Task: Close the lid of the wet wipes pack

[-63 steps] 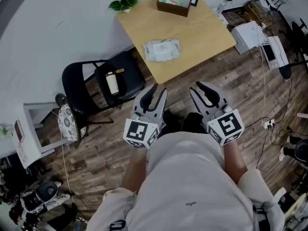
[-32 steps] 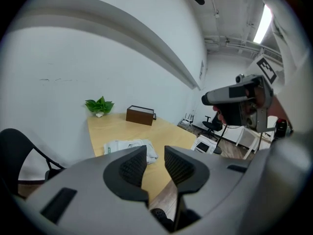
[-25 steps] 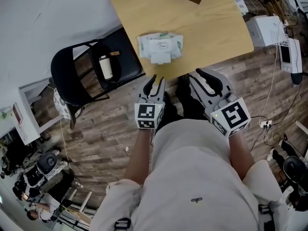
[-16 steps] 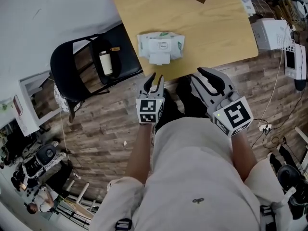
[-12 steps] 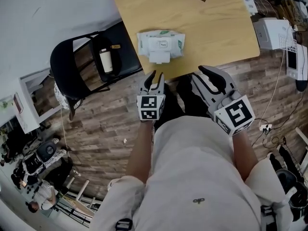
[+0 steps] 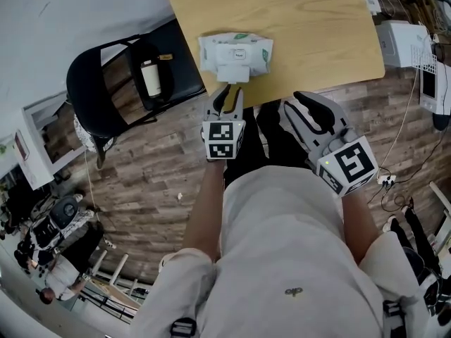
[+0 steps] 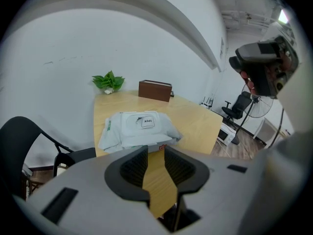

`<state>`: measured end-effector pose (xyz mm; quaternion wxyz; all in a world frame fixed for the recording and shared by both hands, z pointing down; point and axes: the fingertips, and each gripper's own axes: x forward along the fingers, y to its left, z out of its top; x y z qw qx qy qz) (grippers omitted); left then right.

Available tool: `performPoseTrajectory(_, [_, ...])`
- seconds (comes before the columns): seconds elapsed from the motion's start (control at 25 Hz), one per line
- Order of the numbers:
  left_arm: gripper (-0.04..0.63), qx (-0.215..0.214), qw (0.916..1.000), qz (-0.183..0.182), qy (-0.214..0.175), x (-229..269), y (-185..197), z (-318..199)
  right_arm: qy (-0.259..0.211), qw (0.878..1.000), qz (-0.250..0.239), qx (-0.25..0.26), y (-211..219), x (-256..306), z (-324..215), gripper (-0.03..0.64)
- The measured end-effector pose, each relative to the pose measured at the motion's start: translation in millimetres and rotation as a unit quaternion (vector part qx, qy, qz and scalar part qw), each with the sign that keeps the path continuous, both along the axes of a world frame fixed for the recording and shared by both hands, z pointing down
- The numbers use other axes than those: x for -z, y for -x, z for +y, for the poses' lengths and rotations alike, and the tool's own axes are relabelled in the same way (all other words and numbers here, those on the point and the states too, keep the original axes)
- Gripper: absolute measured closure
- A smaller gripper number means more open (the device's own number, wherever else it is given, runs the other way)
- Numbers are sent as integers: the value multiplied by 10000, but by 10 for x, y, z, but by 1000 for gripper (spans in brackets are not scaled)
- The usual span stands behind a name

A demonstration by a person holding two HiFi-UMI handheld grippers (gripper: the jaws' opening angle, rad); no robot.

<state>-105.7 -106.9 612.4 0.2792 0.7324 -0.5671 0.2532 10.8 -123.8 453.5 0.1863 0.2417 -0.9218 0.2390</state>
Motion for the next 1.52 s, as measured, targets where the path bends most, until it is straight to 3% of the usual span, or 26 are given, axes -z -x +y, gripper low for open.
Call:
performPoseTrajectory(0.8, [492,-530,9982,99,-278,244,90,-491,-81,9982,92,-582,49,162,-296,528])
performPoseTrajectory(1.52, [494,-1096,9934,249,-213,178,169,-929,-167,9919,237,-1236,195,264,-462,528])
